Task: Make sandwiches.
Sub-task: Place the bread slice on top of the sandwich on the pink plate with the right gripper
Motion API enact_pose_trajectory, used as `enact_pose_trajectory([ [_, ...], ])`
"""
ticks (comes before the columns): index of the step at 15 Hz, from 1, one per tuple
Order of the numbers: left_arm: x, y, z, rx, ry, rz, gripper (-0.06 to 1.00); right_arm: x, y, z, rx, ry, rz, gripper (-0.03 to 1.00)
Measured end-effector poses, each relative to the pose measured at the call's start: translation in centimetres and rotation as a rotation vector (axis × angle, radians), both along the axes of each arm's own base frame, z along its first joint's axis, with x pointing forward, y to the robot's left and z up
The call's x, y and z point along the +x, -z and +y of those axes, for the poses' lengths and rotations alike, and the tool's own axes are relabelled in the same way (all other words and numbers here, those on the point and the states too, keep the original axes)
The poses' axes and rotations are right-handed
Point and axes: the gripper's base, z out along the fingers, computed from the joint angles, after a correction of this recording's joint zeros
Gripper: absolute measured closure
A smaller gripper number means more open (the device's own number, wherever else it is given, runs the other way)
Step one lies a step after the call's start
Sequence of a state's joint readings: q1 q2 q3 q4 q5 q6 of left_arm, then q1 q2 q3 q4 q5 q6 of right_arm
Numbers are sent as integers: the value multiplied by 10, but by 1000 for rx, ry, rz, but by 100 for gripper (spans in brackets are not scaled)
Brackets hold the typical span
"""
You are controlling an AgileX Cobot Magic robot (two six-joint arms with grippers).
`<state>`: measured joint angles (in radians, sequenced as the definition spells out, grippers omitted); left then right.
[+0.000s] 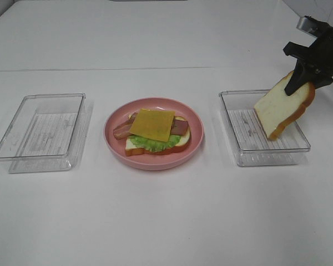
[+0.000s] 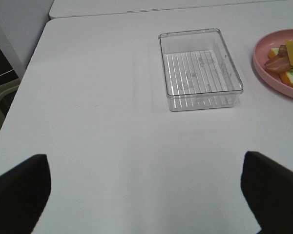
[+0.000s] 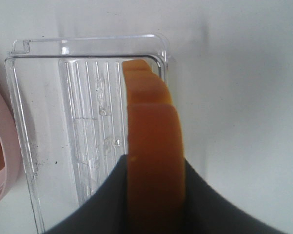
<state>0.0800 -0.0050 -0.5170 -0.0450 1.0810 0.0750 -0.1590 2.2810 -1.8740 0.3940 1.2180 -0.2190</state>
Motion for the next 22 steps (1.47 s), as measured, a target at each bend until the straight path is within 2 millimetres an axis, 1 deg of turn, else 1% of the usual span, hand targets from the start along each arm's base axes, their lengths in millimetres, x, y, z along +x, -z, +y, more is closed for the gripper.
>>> enact_pose_trajectory([
  [5, 0, 0, 0, 0, 0, 0, -4, 0, -2, 0, 0, 16, 3, 73],
  [6, 0, 0, 0, 0, 0, 0, -4, -1, -11, 0, -3, 36, -8, 73],
  [7, 0, 0, 0, 0, 0, 0, -4, -4, -29, 1, -5, 56, -39, 73],
  [8, 0, 0, 0, 0, 0, 0, -4, -13, -73, 3, -5, 66, -138, 73],
  [9, 0, 0, 0, 0, 0, 0, -4, -20, -97, 5, -4, 72, -190, 73],
  [10, 0, 0, 0, 0, 0, 0, -4, -23, -106, 6, -5, 81, -207, 73],
  [12, 0, 0, 0, 0, 0, 0, -4, -39, -143, 10, 7, 91, -289, 73],
  [13, 0, 0, 0, 0, 0, 0, -4, -49, -156, 15, 48, 86, -317, 73],
  [14, 0, 0, 0, 0, 0, 0, -4, -55, -159, 18, 69, 77, -323, 73],
  [15, 0, 0, 0, 0, 0, 0, -4, -69, -166, 26, 134, 52, -337, 73],
  [16, 0, 0, 0, 0, 0, 0, -4, -95, -165, 42, 291, 6, -347, 73],
  [17, 0, 0, 0, 0, 0, 0, -4, -103, -158, 48, 370, 6, -349, 73],
  [18, 0, 0, 0, 0, 0, 0, -4, -106, -153, 52, 415, 10, -343, 73],
  [19, 0, 0, 0, 0, 0, 0, -4, -109, -141, 56, 486, 25, -314, 73],
  [21, 0, 0, 0, 0, 0, 0, -4, -106, -120, 60, 557, 60, -268, 73],
  [22, 0, 0, 0, 0, 0, 0, -4, -102, -113, 65, 563, 56, -263, 73],
])
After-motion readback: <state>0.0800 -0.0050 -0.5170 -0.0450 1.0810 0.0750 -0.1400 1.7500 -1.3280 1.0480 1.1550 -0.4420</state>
